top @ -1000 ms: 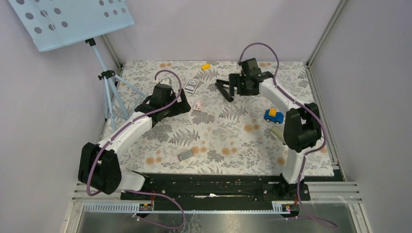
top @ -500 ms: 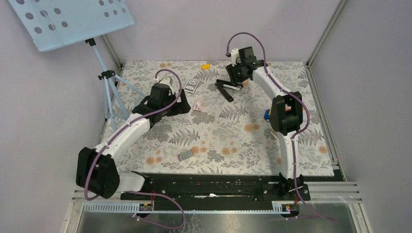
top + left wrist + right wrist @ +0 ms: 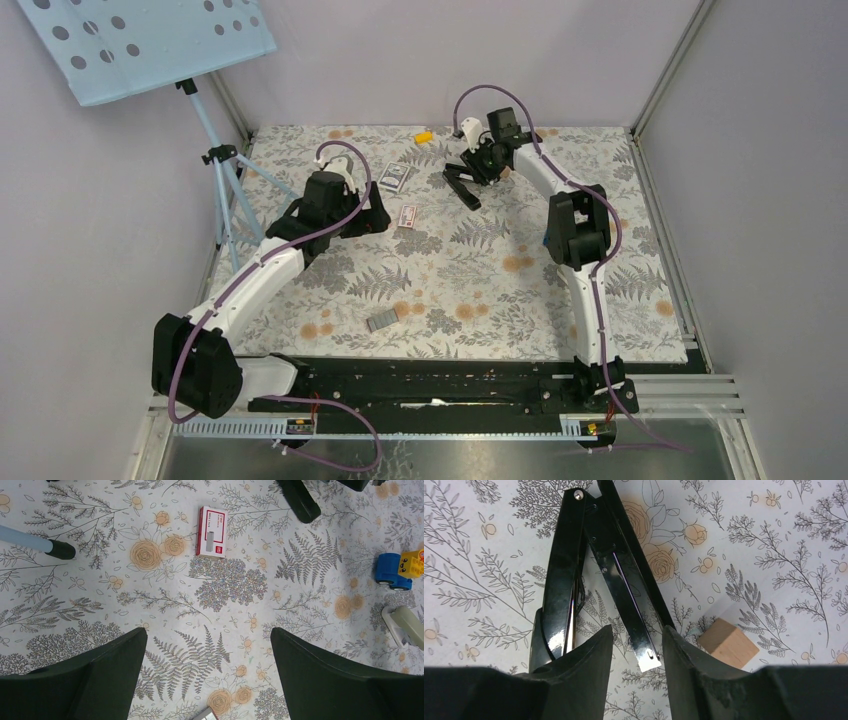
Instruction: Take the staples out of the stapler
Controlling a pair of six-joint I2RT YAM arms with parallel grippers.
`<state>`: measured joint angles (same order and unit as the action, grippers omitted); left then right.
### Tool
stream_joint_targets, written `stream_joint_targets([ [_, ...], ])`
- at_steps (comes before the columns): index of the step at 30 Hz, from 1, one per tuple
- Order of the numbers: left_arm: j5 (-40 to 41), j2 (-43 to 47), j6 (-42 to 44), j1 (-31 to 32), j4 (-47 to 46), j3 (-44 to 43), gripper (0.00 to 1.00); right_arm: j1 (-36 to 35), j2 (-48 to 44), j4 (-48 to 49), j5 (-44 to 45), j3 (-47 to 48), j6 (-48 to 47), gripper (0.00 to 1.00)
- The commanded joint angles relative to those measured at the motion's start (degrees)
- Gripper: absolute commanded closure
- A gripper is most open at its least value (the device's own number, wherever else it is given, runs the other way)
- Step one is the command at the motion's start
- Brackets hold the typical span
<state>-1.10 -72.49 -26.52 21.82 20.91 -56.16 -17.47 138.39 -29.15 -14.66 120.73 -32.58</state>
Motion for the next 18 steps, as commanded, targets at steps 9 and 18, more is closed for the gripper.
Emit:
stream_joint_targets([
  [9, -0.2, 1.0, 1.5, -0.2, -1.5, -1.4, 0.01, -0.3, -0.6, 5.3, -1.9, 2.0, -2.0, 0.55],
  [18, -0.6, 0.8, 1.1, -0.2, -1.4, -1.2, 0.01, 0.1, -1.6, 7.5, -1.0, 2.8, -2.9, 0.57],
])
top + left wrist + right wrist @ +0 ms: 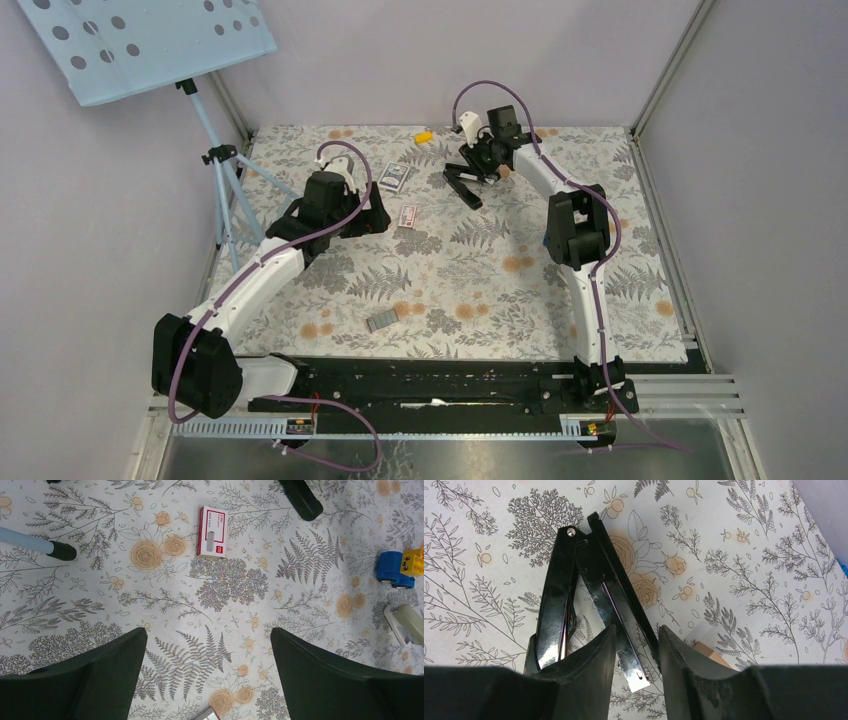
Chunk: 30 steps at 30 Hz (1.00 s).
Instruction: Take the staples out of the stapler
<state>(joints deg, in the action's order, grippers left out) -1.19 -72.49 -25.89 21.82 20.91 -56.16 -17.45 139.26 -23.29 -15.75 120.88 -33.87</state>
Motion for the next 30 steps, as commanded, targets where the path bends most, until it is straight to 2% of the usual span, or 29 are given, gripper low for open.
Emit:
stream_joint_targets([
  [1, -0.5, 0.8, 0.5, -0.2, -1.5, -1.2, 0.01, 0.1, -1.6, 0.1, 0.5, 3.7, -2.3, 0.57],
  [5, -0.6, 0.9, 0.5, -0.2, -1.4, -0.9, 0.01, 0.2, 0.9, -3.2, 1.7, 6.0, -4.3, 0.58],
  [22, -1.0, 1.1, 0.1, -0.2, -1.5, -0.5, 0.01, 0.5, 3.9, -4.7, 2.7, 5.3, -5.5, 0.59],
  [30, -1.5, 0.4, 0.0, -0.2, -1.5, -1.0, 0.01, 0.5, 5.2, -4.8, 3.6, 4.5, -4.7, 0.67],
])
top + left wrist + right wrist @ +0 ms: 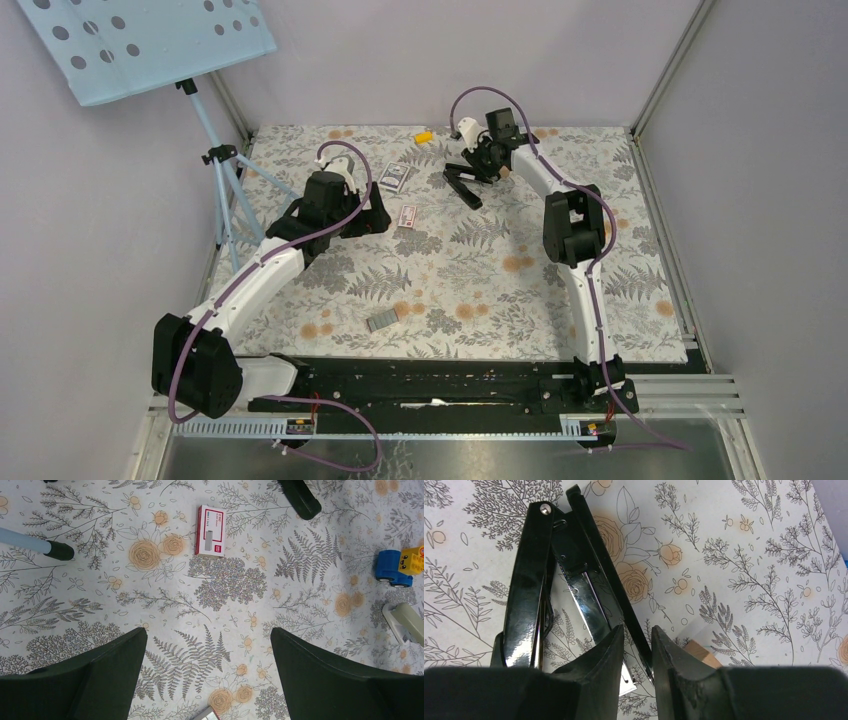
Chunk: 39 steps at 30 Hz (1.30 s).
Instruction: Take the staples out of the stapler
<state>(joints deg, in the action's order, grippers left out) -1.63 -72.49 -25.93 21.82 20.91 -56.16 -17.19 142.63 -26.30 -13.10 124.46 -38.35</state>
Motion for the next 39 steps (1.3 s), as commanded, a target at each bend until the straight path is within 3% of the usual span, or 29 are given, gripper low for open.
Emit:
stream_joint_targets([
  [1, -1.0, 0.4, 0.1, -0.2, -1.5, -1.1, 0.01, 0.2, 1.8, -2.0, 0.8, 0.9, -0.2, 0.68],
  [10, -1.8, -0.2, -0.9, -0.3, -1.8, -0.8, 0.01, 0.2, 0.0, -6.8, -1.5, 0.4, 2.2, 0.83],
  [15, -2.6, -0.7, -1.5, -0.2, -2.4, -0.8, 0.01, 0.0, -2.5, -4.7, -3.9, -3.3, 7.0, 0.95],
  [18, -3.0, -0.8, -1.6, -0.1, -2.6, -0.8, 0.01, -0.6, -5.1, -2.6, -3.6, -6.9, 10.6, 0.97],
  [23, -2.7, -1.1, -1.3, -0.2, -2.6, -0.7, 0.01, -2.7, -11.7, 4.0, 3.6, -17.1, 20.3, 1.00],
  [31, -4.0, -2.3, -1.7, -0.1, -3.2, -1.2, 0.01, -6.1, -20.7, 2.9, 22.2, -31.4, 37.0, 1.00],
  [37, -3.2, -3.0, -3.4, 0.0, -3.4, -1.8, 0.01, -8.5, -28.6, 0.8, 27.1, -43.5, 47.0, 1.00],
  [39, -2.6, -3.0, -3.9, 0.0, -3.5, -1.8, 0.01, -8.6, -30.9, 0.0, 25.1, -46.5, 49.0, 1.00],
])
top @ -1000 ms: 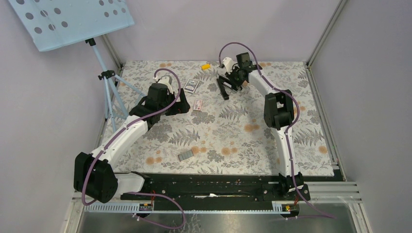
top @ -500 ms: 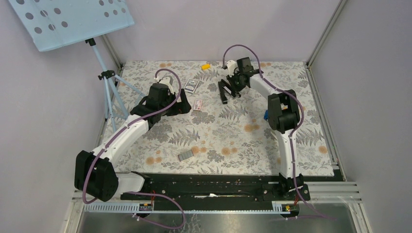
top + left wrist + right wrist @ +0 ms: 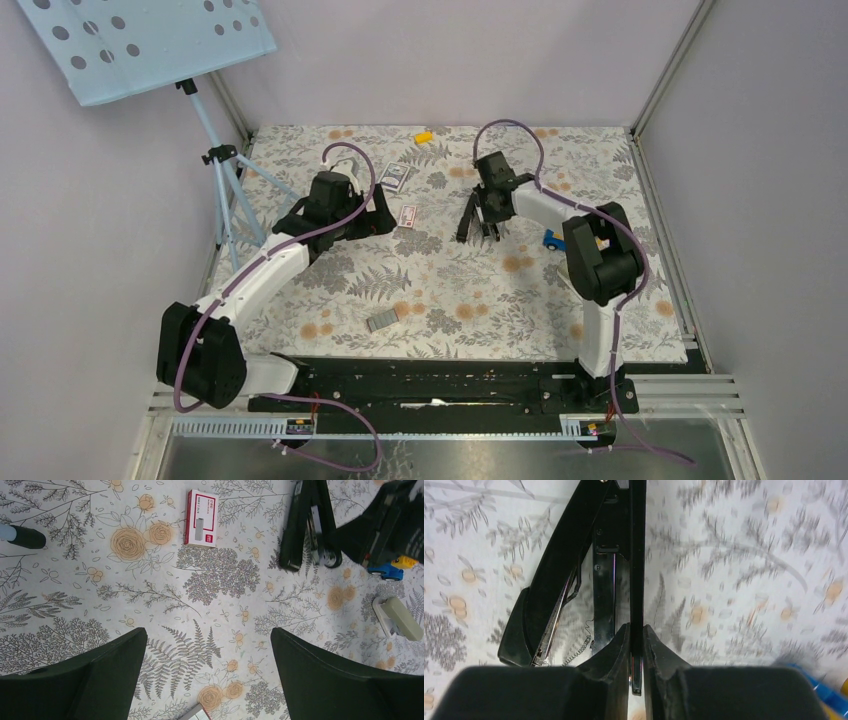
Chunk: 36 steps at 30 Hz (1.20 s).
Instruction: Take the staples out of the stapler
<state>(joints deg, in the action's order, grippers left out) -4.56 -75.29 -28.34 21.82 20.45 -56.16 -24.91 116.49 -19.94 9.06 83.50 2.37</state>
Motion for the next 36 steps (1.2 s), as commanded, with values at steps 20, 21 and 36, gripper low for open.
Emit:
stream_joint_targets([
  [20, -0.1, -0.2, -3.5, 0.1, -3.5, -0.9, 0.01, -0.8, 0.9, -12.2, -4.3, 3.2, -0.9, 0.63],
  [21, -0.1, -0.3, -3.6, 0.1, -3.6, -1.0, 0.01, -0.8, 1.3, -12.1, -3.8, 3.7, -1.1, 0.62],
  [36, 0.2, -0.1, -3.9, 0.1, -3.9, -0.2, 0.01, -0.8, 6.3, -10.6, -5.9, 8.1, -2.1, 0.67],
])
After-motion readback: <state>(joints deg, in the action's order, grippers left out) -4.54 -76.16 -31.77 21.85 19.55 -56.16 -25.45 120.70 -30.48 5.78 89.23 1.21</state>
